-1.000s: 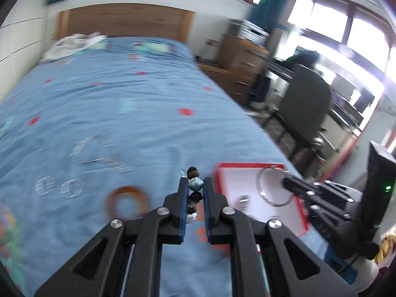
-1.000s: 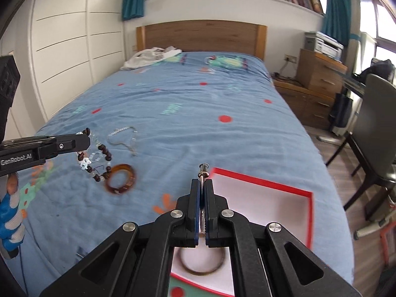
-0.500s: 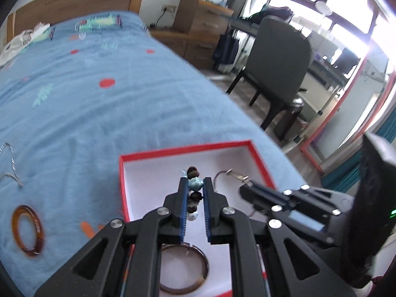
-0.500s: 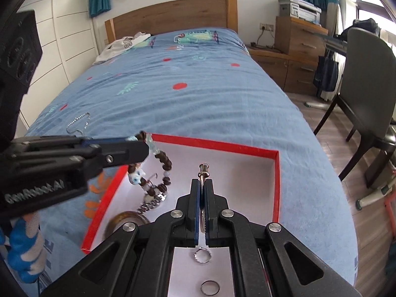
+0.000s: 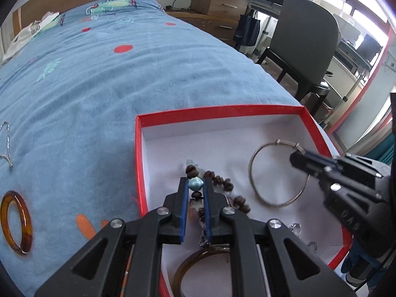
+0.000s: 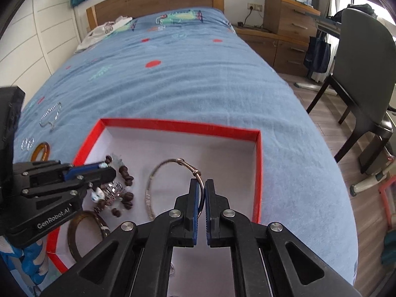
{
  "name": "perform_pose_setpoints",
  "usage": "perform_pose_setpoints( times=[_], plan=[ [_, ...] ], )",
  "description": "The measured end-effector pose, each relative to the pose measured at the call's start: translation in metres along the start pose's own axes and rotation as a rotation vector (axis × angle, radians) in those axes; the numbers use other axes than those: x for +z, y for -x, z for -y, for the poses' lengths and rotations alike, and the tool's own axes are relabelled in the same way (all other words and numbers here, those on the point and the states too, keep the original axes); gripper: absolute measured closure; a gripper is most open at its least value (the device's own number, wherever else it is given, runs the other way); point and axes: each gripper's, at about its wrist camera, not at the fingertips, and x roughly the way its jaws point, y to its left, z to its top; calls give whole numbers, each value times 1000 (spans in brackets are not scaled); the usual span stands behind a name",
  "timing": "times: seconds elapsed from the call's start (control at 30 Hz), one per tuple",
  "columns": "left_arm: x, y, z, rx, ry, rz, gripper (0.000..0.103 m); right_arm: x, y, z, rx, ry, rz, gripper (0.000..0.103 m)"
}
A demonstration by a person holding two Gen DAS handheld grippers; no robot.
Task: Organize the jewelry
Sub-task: 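Carry the beaded bracelet and silver bangle with both tools into the red box, then open both tools to release the bracelet and bangle in the box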
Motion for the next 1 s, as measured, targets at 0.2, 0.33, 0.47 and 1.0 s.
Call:
perform_pose_setpoints(
  times=[0.2, 0.33, 0.47, 1.0],
  plan=[
    [-3, 3, 4, 33, -19, 25, 92, -6, -9, -3, -46, 30, -39, 98],
    [-5, 5, 4, 37, -11, 37, 91, -8, -10, -5, -79, 54, -62, 97],
    [-7, 7, 4, 37, -5, 42, 91, -7, -11, -6, -90, 66, -73, 97],
    [-8, 24, 7, 3, -10, 71, 71, -5, 1, -4, -60, 48, -37, 78]
  ],
)
